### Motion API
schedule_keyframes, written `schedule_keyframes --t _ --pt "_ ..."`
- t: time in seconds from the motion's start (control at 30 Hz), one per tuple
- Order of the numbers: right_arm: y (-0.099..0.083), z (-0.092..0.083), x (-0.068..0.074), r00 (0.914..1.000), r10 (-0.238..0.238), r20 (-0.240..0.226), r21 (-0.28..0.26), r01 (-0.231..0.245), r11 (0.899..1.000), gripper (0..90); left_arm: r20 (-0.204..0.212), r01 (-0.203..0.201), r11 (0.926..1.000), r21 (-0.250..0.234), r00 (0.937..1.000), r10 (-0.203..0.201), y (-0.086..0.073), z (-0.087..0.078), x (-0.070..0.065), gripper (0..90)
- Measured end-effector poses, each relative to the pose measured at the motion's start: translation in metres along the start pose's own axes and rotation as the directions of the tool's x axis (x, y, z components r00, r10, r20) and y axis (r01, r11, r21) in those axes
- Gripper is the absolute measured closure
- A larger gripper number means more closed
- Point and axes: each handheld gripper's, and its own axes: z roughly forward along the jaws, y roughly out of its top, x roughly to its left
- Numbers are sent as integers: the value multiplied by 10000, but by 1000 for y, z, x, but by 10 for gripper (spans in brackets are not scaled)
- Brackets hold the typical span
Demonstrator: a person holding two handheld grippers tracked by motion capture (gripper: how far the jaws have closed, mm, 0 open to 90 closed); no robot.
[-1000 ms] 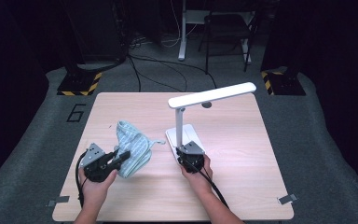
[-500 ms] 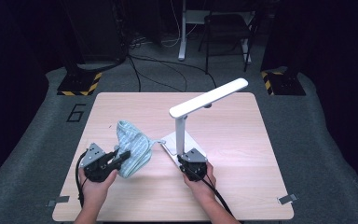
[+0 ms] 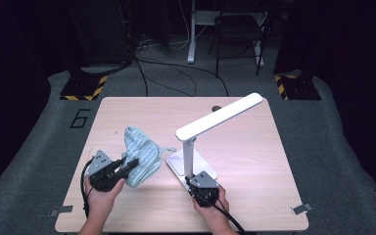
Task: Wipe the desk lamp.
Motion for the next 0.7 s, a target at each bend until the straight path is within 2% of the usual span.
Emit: schedule_keyframes --t 0.07,0.33,0.43,0.5,0.57,0.7 --pt "-1 -3 2 9998 -151 -90 -60 150 9999 757 83 -63 9999 99 9999 62 1 0 -1 707" --pt "-5 -6 5 9999 7 -114 -159 -8 9999 751 83 -86 9999 79 9999 85 0 1 -2 707" --pt "-4 -9 4 9997 90 -223 -290 -97 9995 670 89 -77 9999 99 9999 76 1 0 -2 707" --pt "-4 -16 2 9996 -29 -280 -414 17 9991 620 87 -119 9999 66 9999 119 1 -1 -2 707" --pt "-5 -23 -1 9989 -11 -471 -542 -15 9985 595 80 -111 9999 61 9999 110 1 -2 -2 707" --pt "-9 -36 -11 9982 210 -564 -704 -250 9972 571 59 -111 9999 25 9999 110 1 -4 -3 707"
